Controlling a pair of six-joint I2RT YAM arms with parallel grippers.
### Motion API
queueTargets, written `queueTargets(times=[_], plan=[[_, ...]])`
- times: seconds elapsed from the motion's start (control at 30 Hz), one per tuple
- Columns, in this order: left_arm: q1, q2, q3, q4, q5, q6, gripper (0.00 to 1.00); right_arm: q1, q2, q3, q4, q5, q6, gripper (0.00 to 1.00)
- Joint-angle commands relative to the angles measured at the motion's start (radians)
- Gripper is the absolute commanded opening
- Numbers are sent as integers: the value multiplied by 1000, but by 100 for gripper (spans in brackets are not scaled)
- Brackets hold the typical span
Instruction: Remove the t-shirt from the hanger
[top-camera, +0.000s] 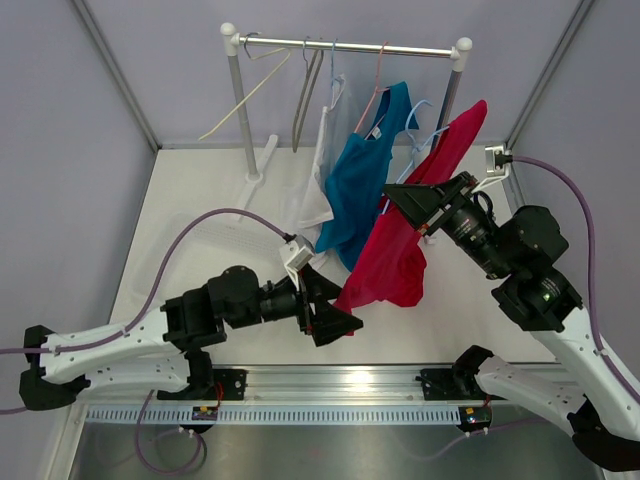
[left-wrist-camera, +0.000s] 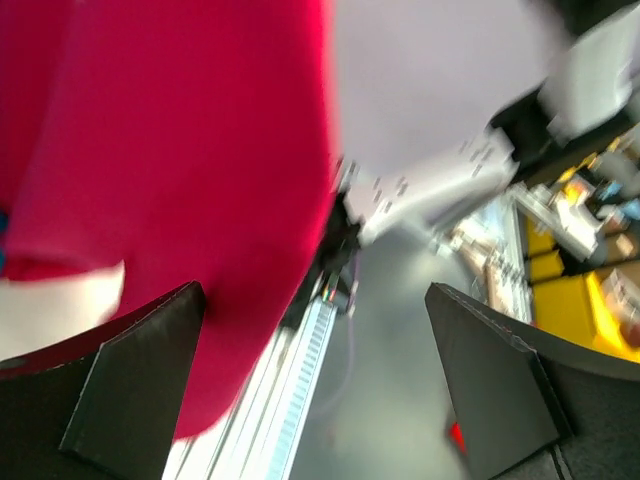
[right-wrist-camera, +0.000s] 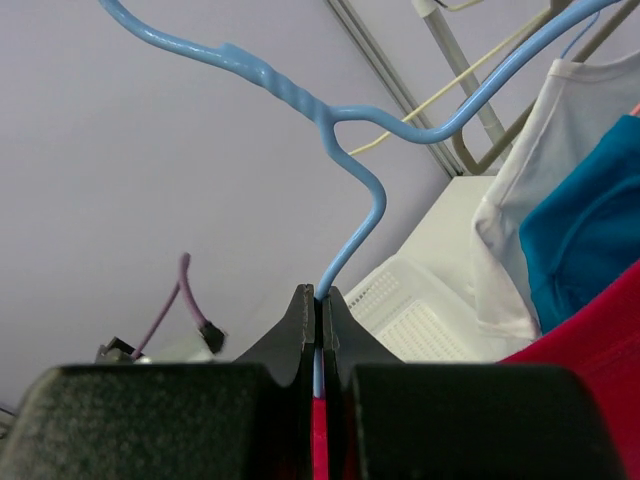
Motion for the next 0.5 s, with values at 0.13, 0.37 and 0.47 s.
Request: queueTargets(times=[0.13, 0.37, 0.47], plan=[[-55, -8, -23, 3, -149, 110, 87, -10, -13, 54, 22, 3, -5, 0], [-61, 34, -8, 5, -221, 145, 30, -24, -19, 68, 17, -31, 4, 0], [-62, 46, -9, 5, -261, 147, 69, -38, -16, 59, 40, -71, 30, 0]])
